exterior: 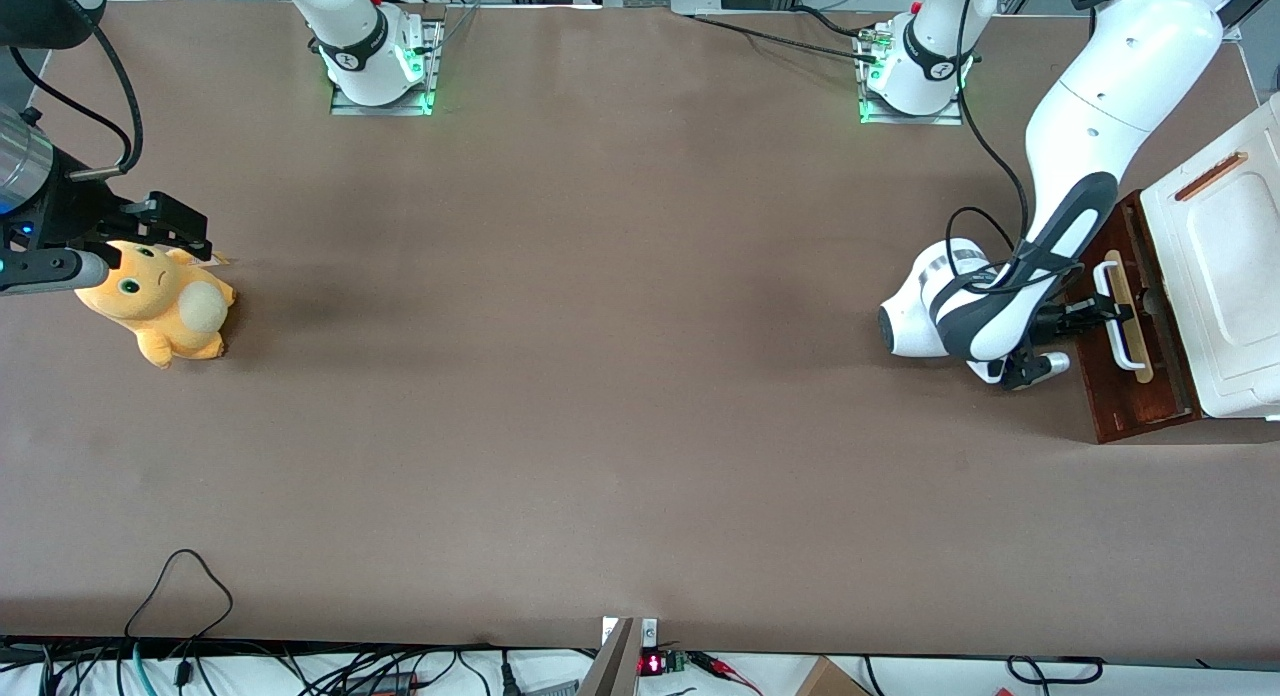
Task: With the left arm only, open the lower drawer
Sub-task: 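Pull the handle with the left gripper, sliding the drawer out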
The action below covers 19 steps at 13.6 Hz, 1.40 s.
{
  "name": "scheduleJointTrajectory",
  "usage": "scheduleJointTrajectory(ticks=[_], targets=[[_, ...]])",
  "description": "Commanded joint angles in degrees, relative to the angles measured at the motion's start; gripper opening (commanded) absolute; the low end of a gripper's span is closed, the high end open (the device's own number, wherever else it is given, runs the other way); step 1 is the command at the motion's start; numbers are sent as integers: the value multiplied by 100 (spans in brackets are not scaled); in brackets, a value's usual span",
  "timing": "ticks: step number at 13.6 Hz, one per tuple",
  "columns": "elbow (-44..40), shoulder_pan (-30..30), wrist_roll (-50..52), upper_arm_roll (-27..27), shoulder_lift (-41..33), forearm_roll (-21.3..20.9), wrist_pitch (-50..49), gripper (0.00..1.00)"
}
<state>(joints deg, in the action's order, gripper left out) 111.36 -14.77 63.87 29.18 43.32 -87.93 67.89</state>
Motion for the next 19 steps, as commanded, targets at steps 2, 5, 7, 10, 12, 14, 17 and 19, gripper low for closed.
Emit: scheduleJointTrajectory(ticks=[2, 5, 7, 10, 12, 14, 17, 19], targets=[[-35, 613, -15, 281, -26, -119, -346, 0], [-115, 1028, -15, 281, 62, -84, -390, 0], [-106, 1055, 2, 281, 71, -84, -381, 2], [-97, 1012, -41, 273, 63, -75, -399, 17], [-88, 924, -50, 264, 63, -75, -425, 14], [-88, 836, -50, 246, 63, -84, -364, 13], [-132, 835, -42, 255, 45, -66, -346, 86], [-333, 897, -42, 264, 28, 100, -346, 99]])
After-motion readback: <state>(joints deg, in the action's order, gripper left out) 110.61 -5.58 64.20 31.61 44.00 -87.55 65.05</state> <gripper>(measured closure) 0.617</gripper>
